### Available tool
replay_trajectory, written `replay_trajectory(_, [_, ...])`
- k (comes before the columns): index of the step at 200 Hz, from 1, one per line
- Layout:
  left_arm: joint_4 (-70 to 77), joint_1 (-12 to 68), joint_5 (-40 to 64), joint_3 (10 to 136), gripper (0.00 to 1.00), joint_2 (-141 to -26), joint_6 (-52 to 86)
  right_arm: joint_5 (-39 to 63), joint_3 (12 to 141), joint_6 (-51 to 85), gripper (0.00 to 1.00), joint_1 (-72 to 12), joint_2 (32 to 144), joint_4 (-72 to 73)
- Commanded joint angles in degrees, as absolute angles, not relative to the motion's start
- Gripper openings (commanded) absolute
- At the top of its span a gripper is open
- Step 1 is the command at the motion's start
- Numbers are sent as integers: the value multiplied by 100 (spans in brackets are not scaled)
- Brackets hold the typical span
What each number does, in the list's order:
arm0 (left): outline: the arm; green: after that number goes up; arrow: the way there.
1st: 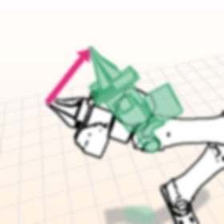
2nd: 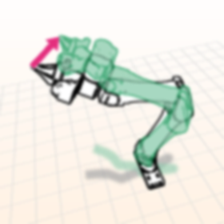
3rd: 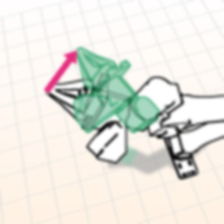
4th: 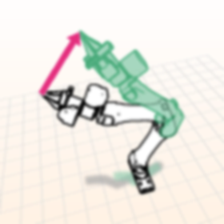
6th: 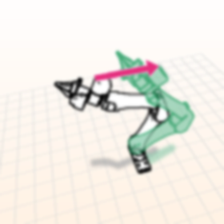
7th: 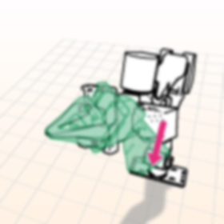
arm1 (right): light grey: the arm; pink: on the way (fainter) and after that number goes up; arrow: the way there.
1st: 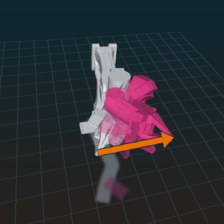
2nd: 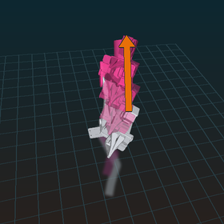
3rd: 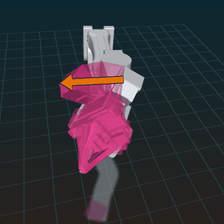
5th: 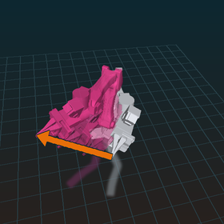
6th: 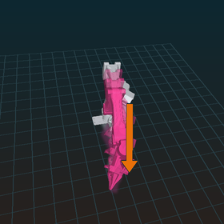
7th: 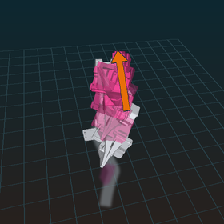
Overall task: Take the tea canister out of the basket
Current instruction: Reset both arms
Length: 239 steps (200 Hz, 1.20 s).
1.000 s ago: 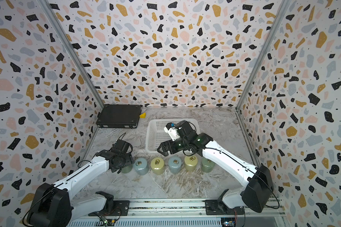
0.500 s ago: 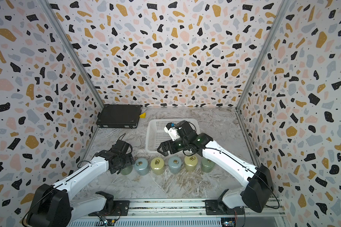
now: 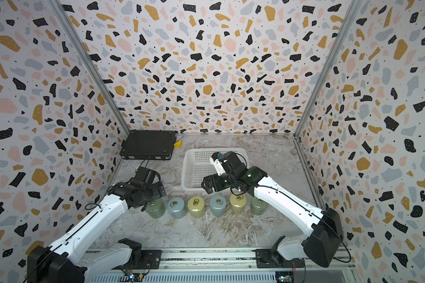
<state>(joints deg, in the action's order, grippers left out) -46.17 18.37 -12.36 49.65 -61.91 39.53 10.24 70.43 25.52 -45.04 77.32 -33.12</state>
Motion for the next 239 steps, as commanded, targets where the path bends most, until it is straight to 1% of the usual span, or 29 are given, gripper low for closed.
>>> replay_trajectory(1, [-4800,1835,-1244,5545,100,-6160,3282,-278,7145,2580,99,-4501,7421,-3806])
replay_trajectory(40, [-4776,1829,-1001,6365,100,-6393,2642,-1656,7102,2593,99,-4363,7271,-4059])
replay_trajectory(77, [-4427,1837,-998,6541,100,-6600,2344,-2871,6922,2471,99,-4050,7060,-3957])
replay_trajectory(104, [-4079,1817,-1331,6478,99,-6796,2351,-3417,6751,2142,99,-3629,7081,-3750])
replay_trajectory(141, [-3598,1618,-1884,6222,100,-7143,2316,-4475,6225,1669,99,-3024,7207,-3186])
replay_trajectory(166, [-3048,1223,-2067,5752,99,-7274,2379,-4675,5697,1509,99,-2492,7223,-2587])
replay_trajectory(182, [-2708,985,-2463,5416,99,-7425,2304,-4815,5137,1184,99,-2190,7232,-1757])
replay_trajectory(194, [-2552,743,-2501,5229,100,-7570,2292,-4920,4678,980,99,-1978,7312,-1149])
replay_trajectory(212, [-2308,393,-2450,4994,100,-7745,2329,-4710,4404,1060,99,-1554,7590,-940])
replay_trajectory(224, [-1940,300,-2565,4774,99,-7773,2244,-4619,4330,1107,99,-1320,7851,-838])
replay_trajectory(239, [-1124,290,-2663,4393,100,-7732,1896,-4565,4120,744,99,-1147,8126,-143])
